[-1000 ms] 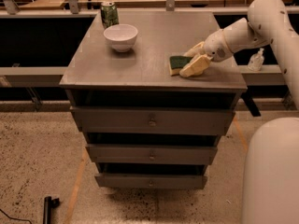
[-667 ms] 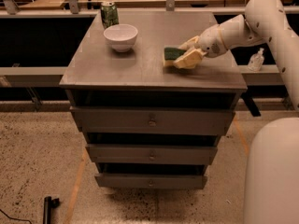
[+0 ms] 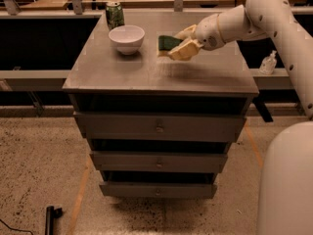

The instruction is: Place sponge into white bowl

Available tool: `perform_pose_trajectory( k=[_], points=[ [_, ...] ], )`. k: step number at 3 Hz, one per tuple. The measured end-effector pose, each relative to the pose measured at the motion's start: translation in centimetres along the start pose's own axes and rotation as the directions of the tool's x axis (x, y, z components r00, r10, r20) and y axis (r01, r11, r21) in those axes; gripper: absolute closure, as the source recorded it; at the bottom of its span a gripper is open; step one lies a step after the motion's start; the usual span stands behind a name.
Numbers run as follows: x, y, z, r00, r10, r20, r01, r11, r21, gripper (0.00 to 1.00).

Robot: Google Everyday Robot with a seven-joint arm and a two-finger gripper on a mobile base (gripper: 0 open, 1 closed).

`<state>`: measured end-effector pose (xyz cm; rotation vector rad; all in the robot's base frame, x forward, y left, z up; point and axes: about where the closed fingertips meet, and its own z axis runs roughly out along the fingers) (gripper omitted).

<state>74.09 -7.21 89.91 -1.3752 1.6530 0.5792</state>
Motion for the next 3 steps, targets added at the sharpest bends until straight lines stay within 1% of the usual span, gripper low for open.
perform_pose_trajectory(
  k=[1,2,3],
  points=[
    [-2.7,-1.9,1.1,0.999,0.040,0.004,-0.040,0.9961,0.078,1.00],
    [-6.3,-5.0,2.8,0.991,0.129,0.022,-0.131,0.9717,0.196,1.00],
    [-9.2,-6.8,5.8,0.967,0.256,-0.001,-0.246,0.9289,0.277,1.00]
  ],
)
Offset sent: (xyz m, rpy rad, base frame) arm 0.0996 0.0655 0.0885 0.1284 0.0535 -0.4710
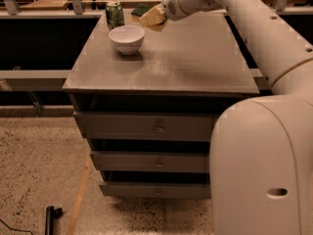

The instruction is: Place sponge into white bowl

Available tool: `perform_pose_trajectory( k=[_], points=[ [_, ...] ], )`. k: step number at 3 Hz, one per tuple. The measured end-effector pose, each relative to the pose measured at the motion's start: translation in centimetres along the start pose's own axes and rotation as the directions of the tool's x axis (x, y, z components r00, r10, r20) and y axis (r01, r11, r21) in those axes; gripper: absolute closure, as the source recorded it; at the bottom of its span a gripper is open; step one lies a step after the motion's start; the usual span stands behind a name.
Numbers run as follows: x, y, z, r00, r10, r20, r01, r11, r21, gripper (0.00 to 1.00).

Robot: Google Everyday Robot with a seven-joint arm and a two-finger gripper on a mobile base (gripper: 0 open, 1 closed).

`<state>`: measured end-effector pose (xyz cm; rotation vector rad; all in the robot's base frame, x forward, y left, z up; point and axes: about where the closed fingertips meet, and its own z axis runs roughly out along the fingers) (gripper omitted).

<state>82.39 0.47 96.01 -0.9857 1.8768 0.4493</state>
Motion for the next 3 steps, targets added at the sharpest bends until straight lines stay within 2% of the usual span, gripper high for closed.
perform_pose_trajectory(
  k=[1,2,3],
  points=[
    [-1.2,1.1,2.3,0.997,0.073,-0.031,-0.074,0.9972,-0.015,1.00],
    [-2.4,2.8,5.1,0.995,0.090,-0.046,-0.093,0.9931,-0.071,0.82],
    [-3.0,3.4,6.8,0.993,0.102,-0.055,-0.107,0.9897,-0.095,0.58]
  ],
)
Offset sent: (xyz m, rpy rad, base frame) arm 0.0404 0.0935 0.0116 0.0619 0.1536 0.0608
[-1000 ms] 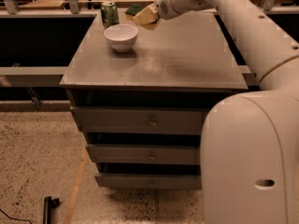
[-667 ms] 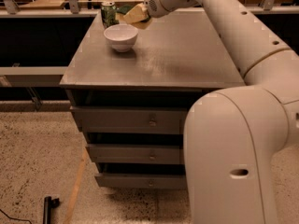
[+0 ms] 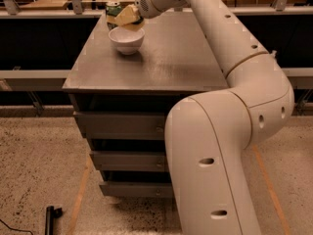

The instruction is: Place sponge into white bowl

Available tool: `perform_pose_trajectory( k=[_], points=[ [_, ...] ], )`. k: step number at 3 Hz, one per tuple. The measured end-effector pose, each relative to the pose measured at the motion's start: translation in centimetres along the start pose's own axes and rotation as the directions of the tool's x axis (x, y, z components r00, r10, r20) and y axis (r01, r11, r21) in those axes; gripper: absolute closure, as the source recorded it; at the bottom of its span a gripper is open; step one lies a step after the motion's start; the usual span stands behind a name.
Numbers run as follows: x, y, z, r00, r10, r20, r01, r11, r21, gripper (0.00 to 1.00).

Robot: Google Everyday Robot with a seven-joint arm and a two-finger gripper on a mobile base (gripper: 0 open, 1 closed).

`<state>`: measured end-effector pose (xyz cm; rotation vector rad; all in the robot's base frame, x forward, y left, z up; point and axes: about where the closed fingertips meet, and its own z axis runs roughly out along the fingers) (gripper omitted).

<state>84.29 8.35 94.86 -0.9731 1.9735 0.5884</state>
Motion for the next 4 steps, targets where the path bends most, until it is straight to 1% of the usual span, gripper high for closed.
perform_pose_trajectory(
  k=[1,2,3,4],
  points=[
    [-0.4,-0.3,0.7,1.000,0.002,0.001,-0.002,1.0000,0.007,0.36],
    [-0.8,-0.8,0.7,1.000,0.012,0.013,-0.012,0.9997,0.020,0.04],
    [-0.9,-0.8,0.7,1.000,0.018,0.023,-0.018,0.9997,0.019,0.00],
    [-1.3,-1.4,-1.4,0.998,0.021,0.051,-0.023,0.9991,0.036,0.00]
  ],
)
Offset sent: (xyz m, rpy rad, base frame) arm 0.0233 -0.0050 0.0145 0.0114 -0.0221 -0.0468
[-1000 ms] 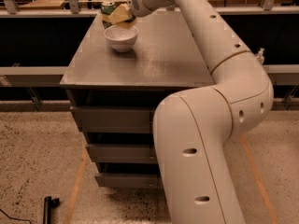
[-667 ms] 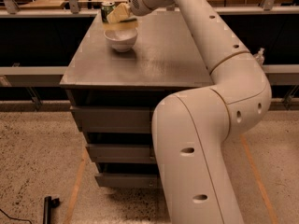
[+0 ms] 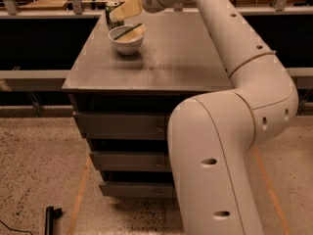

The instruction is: Place sponge into white bowl

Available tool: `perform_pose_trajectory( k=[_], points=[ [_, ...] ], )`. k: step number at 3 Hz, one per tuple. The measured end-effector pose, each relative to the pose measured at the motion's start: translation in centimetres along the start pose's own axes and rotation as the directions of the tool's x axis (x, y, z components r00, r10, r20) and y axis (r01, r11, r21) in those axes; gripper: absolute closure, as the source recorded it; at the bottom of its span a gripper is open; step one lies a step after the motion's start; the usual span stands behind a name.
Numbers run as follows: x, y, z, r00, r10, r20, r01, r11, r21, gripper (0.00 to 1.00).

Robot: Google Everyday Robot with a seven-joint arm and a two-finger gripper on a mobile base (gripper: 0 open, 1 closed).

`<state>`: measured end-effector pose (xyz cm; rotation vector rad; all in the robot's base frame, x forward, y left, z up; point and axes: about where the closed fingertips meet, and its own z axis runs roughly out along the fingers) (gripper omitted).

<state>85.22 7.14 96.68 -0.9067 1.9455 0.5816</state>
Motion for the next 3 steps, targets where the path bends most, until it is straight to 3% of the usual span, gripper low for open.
perform_pose_trajectory(
  k=[1,2,3],
  points=[
    [-0.8,-2.4,-5.7,0.999,-0.018,0.042,0.013,0.9936,0.112,0.00],
    [-3.5,-3.7,-17.2,0.989,-0.061,0.132,0.015,0.9470,0.321,0.00],
    [-1.5,-3.2,-20.1,0.999,-0.029,0.039,0.009,0.8993,0.437,0.00]
  ],
)
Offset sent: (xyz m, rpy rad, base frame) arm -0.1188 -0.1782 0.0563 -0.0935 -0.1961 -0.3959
